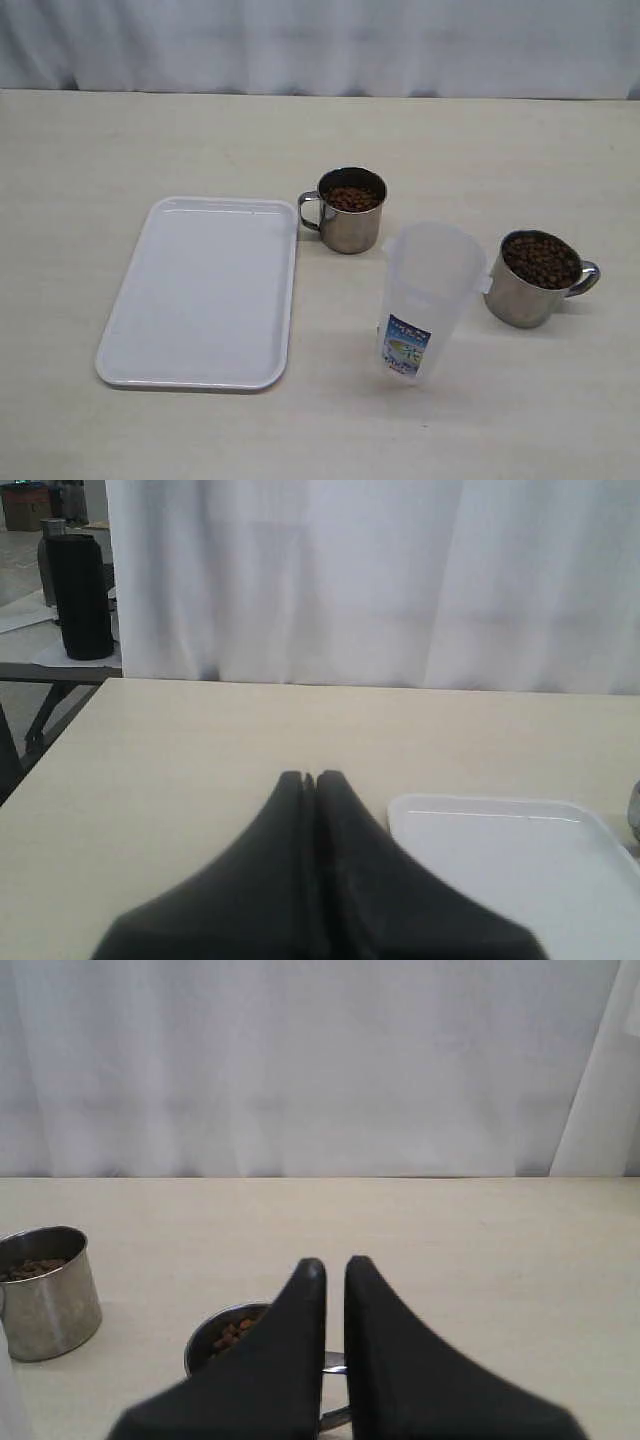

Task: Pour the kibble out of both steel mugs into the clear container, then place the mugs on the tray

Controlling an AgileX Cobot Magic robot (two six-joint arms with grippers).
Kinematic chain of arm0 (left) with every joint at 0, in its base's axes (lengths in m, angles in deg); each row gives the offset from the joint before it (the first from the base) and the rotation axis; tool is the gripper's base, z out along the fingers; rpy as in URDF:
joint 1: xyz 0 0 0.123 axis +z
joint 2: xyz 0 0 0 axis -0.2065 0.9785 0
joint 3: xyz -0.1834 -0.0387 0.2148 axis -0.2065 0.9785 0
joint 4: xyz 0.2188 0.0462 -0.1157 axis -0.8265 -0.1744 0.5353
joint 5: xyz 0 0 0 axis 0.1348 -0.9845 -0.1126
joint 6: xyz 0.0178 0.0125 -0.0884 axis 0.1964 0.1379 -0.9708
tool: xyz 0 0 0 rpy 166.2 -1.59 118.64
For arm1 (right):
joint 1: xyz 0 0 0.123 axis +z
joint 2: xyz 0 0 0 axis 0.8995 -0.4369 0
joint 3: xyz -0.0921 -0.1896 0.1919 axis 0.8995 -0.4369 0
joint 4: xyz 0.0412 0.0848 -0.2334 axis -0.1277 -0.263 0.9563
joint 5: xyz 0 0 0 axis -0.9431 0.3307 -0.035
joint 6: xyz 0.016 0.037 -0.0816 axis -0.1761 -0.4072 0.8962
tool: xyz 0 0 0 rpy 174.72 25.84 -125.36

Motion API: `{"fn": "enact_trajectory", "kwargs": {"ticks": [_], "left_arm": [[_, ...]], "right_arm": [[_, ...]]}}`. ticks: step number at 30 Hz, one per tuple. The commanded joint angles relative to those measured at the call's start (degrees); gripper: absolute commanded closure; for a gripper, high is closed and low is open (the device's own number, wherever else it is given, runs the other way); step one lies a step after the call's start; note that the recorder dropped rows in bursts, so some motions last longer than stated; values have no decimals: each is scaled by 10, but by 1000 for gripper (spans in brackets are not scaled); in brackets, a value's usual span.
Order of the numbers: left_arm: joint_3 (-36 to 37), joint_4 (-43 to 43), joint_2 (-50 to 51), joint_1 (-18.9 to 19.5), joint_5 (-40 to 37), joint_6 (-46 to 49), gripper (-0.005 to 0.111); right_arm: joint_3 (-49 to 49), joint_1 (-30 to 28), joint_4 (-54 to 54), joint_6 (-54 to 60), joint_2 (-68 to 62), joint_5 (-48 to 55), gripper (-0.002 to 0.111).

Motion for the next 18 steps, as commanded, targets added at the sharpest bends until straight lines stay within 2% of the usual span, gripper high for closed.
{"fn": "enact_trajectory", "kwargs": {"ticks": [1, 8, 11, 14, 15, 17, 18], "left_arm": [[2, -2, -1, 1, 4, 0, 107], [2, -2, -1, 1, 4, 0, 107], [2, -2, -1, 1, 4, 0, 107], [2, -2, -1, 1, 4, 0, 107], [2, -2, -1, 1, 4, 0, 107], [2, -2, -1, 1, 4, 0, 107], [2, -2, -1, 1, 4, 0, 107]], "right_arm": [[-2, -3, 14, 14, 2, -14, 103], [-2, -3, 14, 17, 2, -93, 103], [-2, -2, -36, -2, 2, -164, 103], [-2, 2, -52, -21, -17, -114, 103], [-2, 8, -56, -21, -37, -112, 103], [-2, 56, -60, -13, -137, -125, 103], [-2, 100, -58, -2, -229, -150, 103]]}}
